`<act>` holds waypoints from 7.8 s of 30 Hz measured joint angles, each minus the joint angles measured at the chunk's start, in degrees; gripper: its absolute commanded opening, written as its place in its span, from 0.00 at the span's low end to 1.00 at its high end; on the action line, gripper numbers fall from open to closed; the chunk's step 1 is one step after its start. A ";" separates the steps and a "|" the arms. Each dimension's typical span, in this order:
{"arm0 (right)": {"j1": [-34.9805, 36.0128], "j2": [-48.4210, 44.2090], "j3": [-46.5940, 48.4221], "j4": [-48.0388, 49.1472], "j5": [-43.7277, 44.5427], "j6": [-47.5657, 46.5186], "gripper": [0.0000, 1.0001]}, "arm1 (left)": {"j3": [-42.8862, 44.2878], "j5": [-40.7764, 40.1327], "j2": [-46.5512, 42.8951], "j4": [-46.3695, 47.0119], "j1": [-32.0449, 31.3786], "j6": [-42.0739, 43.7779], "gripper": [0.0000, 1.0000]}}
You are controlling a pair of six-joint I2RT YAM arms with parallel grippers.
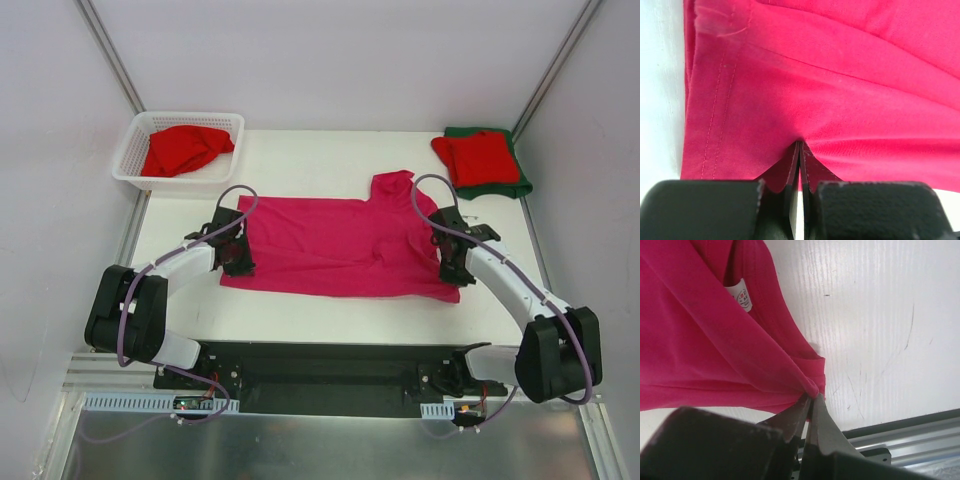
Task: Fold and stack the t-shirts
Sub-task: Fold the flattened tshirt in 1/3 of the way
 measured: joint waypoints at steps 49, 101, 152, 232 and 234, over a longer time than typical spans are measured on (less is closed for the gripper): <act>0.74 -2.93 -6.73 17.05 -32.76 -1.75 0.01 | 0.33 11.72 -0.55 10.49 0.28 -1.95 0.04; 9.70 15.74 -1.11 14.27 -23.78 -2.69 0.01 | -0.02 3.72 2.23 7.80 2.62 -2.56 0.00; 14.10 24.22 19.04 22.77 -19.23 -16.13 0.58 | -3.06 11.61 -11.67 9.01 2.62 -2.45 0.95; 14.03 15.52 5.75 22.71 -9.18 -2.73 0.01 | -4.07 11.80 -13.49 9.03 2.62 -2.45 0.96; 14.03 16.37 4.35 22.69 -9.99 -2.10 0.01 | -4.15 11.87 -13.49 9.01 2.62 -2.45 0.96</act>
